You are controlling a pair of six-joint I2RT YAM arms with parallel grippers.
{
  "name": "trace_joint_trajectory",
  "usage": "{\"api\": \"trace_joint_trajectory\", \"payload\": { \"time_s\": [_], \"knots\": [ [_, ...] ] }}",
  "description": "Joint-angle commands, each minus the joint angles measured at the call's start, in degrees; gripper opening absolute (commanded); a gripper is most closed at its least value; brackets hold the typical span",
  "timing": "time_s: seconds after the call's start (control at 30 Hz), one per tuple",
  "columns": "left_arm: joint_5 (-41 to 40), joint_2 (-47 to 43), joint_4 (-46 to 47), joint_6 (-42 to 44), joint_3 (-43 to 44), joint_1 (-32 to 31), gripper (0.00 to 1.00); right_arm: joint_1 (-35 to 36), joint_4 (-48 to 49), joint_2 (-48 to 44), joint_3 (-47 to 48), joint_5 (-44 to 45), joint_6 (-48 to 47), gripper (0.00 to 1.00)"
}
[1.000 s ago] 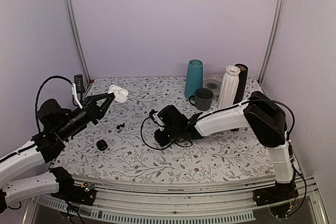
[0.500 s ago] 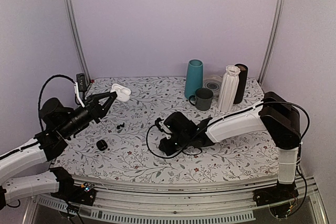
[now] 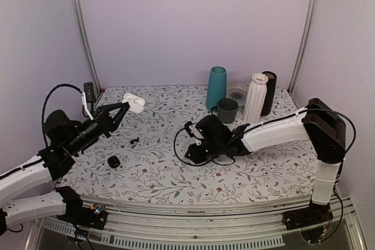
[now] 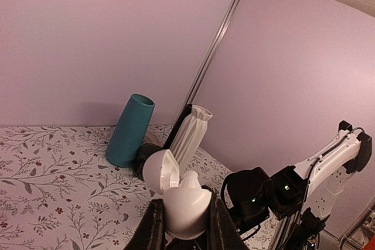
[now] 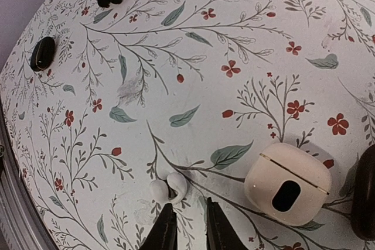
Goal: Insert the wireless bluetooth earbuds into the charging case
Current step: Adjust the right earbud at the center of the board.
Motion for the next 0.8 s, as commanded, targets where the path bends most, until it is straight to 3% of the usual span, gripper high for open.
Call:
{"api": "trace_joint_trajectory", "payload": {
  "time_s": [0.0, 0.23, 0.4, 0.77],
  "knots": [
    [0.15, -0.87, 0.68, -0.05, -0.93, 0.95, 0.00, 0.10, 3.39, -1.97, -3.01, -2.30, -5.15, 0.17],
    [0.18, -0.83, 0.94, -0.21, -1.16, 1.03, 0.00, 1.34, 2.03, 1.00, -1.79, 0.58, -11.73, 0.16],
    [0.23, -0.75, 0.95, -0.20, -1.22, 1.15, 0.00, 1.35, -0.12, 3.96, 0.91, 4.85, -8.96, 0.16],
    [0.58, -0.98, 0.74, -0.18, -1.22, 1.34, 0.00, 1.48, 3.95, 4.82, 0.60, 2.01, -7.96, 0.16]
  ]
}}
